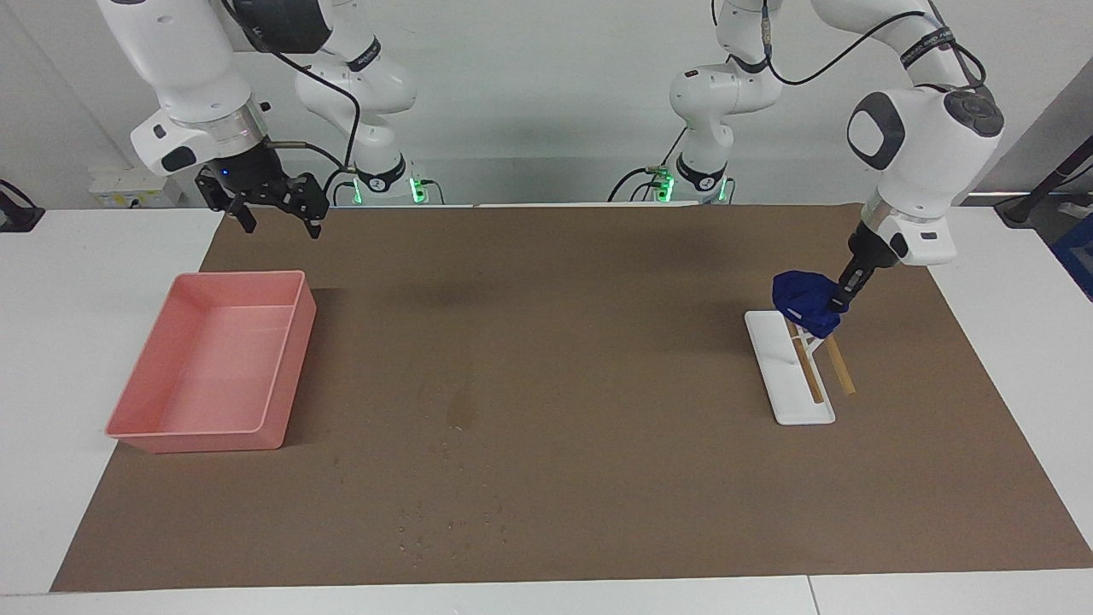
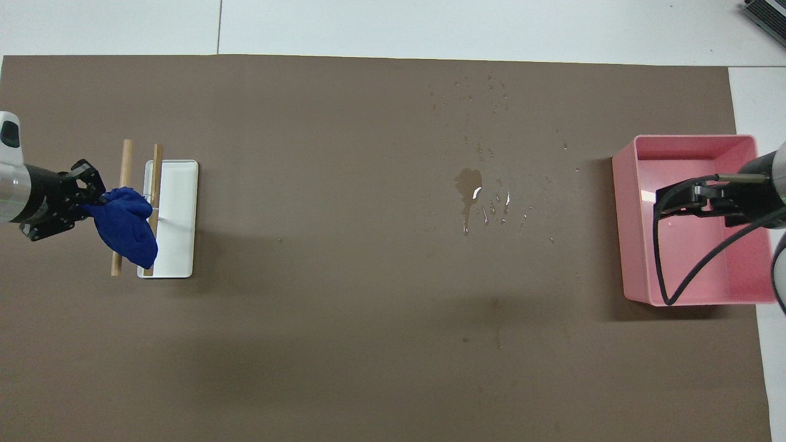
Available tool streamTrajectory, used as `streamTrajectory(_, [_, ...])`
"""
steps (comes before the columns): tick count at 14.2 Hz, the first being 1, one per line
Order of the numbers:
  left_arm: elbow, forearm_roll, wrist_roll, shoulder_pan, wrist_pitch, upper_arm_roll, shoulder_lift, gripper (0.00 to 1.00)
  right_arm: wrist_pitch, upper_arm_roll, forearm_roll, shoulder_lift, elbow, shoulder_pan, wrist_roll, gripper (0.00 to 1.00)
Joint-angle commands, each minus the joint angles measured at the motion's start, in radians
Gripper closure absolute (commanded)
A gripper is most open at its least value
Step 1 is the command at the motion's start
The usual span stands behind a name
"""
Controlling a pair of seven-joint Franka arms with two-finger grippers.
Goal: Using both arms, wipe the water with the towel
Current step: 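Grasp the blue towel on the white tray with the left gripper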
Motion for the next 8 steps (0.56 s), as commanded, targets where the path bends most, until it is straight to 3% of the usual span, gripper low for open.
streamTrajectory(1, [0.048,-0.031,-0.094,-0.044,-0.063,0.006,-0.002,1.00,0.000,0.005,0.006,-0.025,-0.027,-0.011,-0.024,0.00])
streamTrajectory(5, [0.091,-0.063,-0.310,-0.110,-0.080,-0.030,-0.007,1.00,0.042,0.008,0.009,-0.017,-0.027,0.001,0.080,0.00])
streamTrajectory(8, [0.126,-0.103,-0.521,-0.116,-0.083,-0.127,-0.014,1.00,0.062,0.020,0.048,-0.007,-0.027,0.028,0.258,0.00])
